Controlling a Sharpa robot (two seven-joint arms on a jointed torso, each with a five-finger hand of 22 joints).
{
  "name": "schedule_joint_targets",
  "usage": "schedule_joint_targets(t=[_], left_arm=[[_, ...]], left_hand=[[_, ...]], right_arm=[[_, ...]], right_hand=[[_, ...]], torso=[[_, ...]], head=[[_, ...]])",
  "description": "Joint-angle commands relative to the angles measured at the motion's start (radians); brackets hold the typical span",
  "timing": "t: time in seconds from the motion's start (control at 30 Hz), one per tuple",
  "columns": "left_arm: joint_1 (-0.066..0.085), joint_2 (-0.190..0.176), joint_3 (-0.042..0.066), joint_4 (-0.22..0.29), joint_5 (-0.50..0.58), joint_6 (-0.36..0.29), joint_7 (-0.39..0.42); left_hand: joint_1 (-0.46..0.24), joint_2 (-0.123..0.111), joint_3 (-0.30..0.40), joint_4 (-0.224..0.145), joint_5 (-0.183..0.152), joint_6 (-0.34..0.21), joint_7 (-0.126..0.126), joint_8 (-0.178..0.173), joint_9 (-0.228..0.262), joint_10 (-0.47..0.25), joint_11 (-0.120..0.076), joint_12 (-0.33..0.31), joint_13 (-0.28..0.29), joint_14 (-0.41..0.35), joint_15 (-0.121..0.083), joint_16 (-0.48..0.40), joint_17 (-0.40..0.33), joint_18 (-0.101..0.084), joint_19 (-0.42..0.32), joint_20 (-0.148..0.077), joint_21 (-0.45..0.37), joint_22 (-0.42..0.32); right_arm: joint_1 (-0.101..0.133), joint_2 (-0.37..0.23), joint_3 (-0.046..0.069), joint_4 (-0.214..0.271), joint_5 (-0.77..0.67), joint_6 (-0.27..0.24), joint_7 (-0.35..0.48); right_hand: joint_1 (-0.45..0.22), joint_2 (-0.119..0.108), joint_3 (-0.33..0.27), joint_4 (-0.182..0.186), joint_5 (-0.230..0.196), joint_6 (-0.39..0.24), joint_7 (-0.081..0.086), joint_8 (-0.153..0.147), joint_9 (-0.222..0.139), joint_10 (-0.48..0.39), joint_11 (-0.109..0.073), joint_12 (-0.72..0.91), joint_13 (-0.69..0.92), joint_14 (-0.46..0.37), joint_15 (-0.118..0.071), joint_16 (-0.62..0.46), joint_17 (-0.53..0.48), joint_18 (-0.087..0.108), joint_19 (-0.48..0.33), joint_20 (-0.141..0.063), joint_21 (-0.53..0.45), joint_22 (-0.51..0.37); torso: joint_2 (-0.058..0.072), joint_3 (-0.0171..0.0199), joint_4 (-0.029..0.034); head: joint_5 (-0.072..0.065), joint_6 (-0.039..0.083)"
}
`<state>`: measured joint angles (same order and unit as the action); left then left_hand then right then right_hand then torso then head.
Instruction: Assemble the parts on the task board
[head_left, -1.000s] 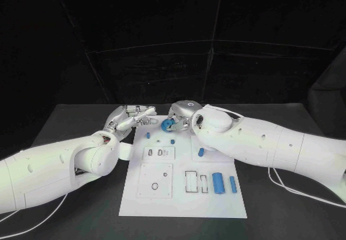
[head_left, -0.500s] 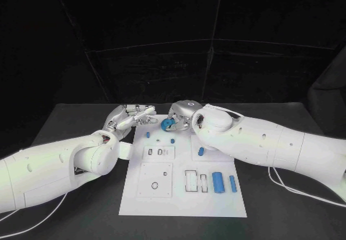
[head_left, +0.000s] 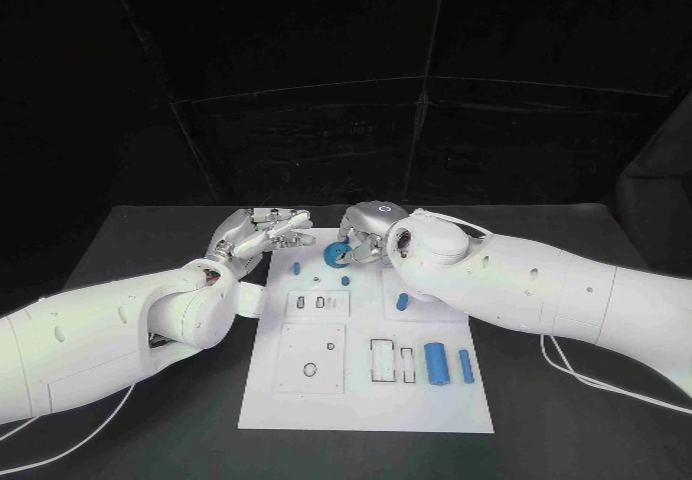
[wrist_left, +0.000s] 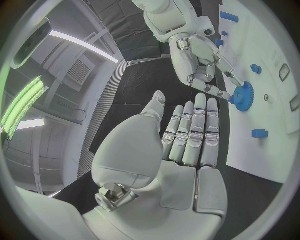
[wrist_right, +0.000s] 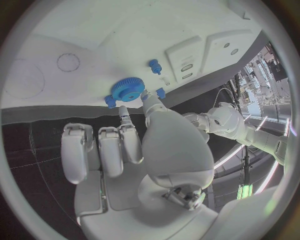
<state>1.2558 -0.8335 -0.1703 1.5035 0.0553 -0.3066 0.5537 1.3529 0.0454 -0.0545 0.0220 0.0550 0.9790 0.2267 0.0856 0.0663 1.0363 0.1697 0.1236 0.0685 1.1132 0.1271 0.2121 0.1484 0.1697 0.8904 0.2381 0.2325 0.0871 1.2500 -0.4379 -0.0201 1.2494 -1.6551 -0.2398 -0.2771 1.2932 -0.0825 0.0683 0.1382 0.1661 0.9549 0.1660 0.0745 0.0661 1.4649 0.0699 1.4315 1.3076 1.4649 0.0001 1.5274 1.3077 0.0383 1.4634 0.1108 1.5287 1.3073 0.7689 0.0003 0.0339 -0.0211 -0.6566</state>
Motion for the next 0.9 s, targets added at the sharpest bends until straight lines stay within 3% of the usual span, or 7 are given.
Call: schedule_joint_targets(t=[0.03,0.3,0.4,0.5,0.6,0.67,0.9], left_arm=[[0.002,0.000,0.001,0.000,-0.002,0.008,0.005],[0.002,0.000,0.001,0.000,-0.002,0.008,0.005],[0.002,-0.001,0.001,-0.001,-0.002,0.007,0.005],[0.002,-0.003,0.001,-0.001,-0.002,0.007,0.005],[0.002,-0.005,0.001,0.000,-0.002,0.007,0.006],[0.002,-0.007,0.001,0.000,-0.002,0.007,0.006],[0.002,-0.008,0.001,-0.001,-0.002,0.007,0.007]], left_hand=[[0.001,0.011,-0.001,-0.008,-0.005,0.006,0.001,-0.007,-0.001,0.004,0.003,-0.004,0.000,-0.006,-0.001,-0.005,0.002,0.014,0.001,0.005,-0.005,-0.001],[0.001,0.012,-0.001,-0.008,-0.005,0.006,0.001,-0.007,-0.001,0.004,0.003,-0.004,0.000,-0.007,-0.001,-0.006,0.002,0.014,0.001,0.005,-0.005,-0.001],[0.001,0.013,0.000,-0.009,-0.005,0.006,0.001,-0.007,-0.001,0.004,0.003,-0.004,-0.001,-0.007,-0.001,-0.006,0.002,0.014,0.001,0.005,-0.005,-0.002],[0.001,0.013,0.000,-0.009,-0.005,0.006,0.001,-0.007,-0.001,0.004,0.003,-0.004,-0.001,-0.007,-0.001,-0.006,0.002,0.014,0.001,0.005,-0.005,-0.002],[0.001,0.013,0.000,-0.009,-0.005,0.006,0.001,-0.007,-0.001,0.004,0.003,-0.004,-0.001,-0.007,-0.001,-0.006,0.002,0.014,0.001,0.005,-0.005,-0.002],[0.002,0.013,0.000,-0.009,-0.005,0.006,0.001,-0.007,-0.001,0.004,0.003,-0.004,-0.001,-0.007,-0.001,-0.006,0.002,0.014,0.001,0.005,-0.005,-0.002],[0.002,0.013,0.000,-0.009,-0.005,0.006,0.001,-0.007,-0.001,0.004,0.003,-0.004,-0.001,-0.007,-0.001,-0.006,0.002,0.014,0.001,0.005,-0.006,-0.002]], right_arm=[[0.002,-0.002,0.000,0.005,0.002,-0.005,0.002],[0.000,-0.029,0.000,0.015,0.012,-0.133,-0.012],[0.000,-0.066,0.000,0.038,0.043,-0.193,0.006],[0.000,-0.118,0.000,0.072,0.099,-0.219,0.042],[0.000,-0.184,0.000,0.107,0.190,-0.213,0.124],[0.000,-0.235,0.000,0.127,0.262,-0.198,0.192],[0.000,-0.367,-0.001,0.149,0.403,-0.149,0.332]], right_hand=[[-0.010,0.000,0.002,0.006,-0.001,-0.003,-0.002,-0.001,0.001,0.001,0.008,-0.005,0.101,0.080,0.006,-0.002,0.141,-0.012,0.024,0.006,0.001,0.150],[-0.012,-0.011,0.010,0.016,0.016,-0.026,0.003,-0.011,-0.001,-0.007,0.013,-0.015,0.092,0.079,0.009,-0.004,0.136,-0.011,0.021,0.009,-0.001,0.146],[-0.012,-0.016,0.016,0.022,0.021,-0.033,0.006,-0.012,-0.001,-0.008,0.015,-0.017,0.090,0.079,0.011,-0.004,0.137,-0.011,0.022,0.010,0.000,0.147],[-0.003,-0.011,0.025,0.021,0.023,-0.031,0.005,-0.009,0.001,-0.007,0.014,-0.016,0.091,0.079,0.011,-0.004,0.137,-0.011,0.022,0.011,-0.001,0.147],[0.015,-0.007,0.035,0.012,0.020,-0.023,0.003,-0.005,0.002,-0.007,0.013,-0.017,0.091,0.078,0.010,-0.005,0.135,-0.010,0.020,0.012,-0.001,0.146],[0.066,0.000,0.055,-0.021,0.007,-0.019,0.002,-0.005,0.003,-0.016,0.011,-0.030,0.080,0.075,0.008,-0.012,0.120,-0.006,0.007,0.010,-0.008,0.128],[0.116,-0.013,0.067,-0.069,0.013,-0.018,0.003,-0.006,0.002,-0.019,0.011,-0.034,0.077,0.076,0.008,-0.010,0.127,-0.006,0.007,0.009,-0.009,0.128]], torso=[[0.000,0.0002,-0.0005],[0.000,0.0004,0.0000],[-0.001,0.0007,-0.0004],[-0.003,0.0007,-0.0016],[-0.004,-0.0002,-0.0038],[-0.003,-0.0008,-0.0047],[-0.004,0.0040,-0.0110]], head=[[0.000,0.000],[-0.001,0.001],[-0.001,0.003],[-0.001,0.005],[-0.006,0.007],[-0.012,0.013],[-0.022,0.021]])
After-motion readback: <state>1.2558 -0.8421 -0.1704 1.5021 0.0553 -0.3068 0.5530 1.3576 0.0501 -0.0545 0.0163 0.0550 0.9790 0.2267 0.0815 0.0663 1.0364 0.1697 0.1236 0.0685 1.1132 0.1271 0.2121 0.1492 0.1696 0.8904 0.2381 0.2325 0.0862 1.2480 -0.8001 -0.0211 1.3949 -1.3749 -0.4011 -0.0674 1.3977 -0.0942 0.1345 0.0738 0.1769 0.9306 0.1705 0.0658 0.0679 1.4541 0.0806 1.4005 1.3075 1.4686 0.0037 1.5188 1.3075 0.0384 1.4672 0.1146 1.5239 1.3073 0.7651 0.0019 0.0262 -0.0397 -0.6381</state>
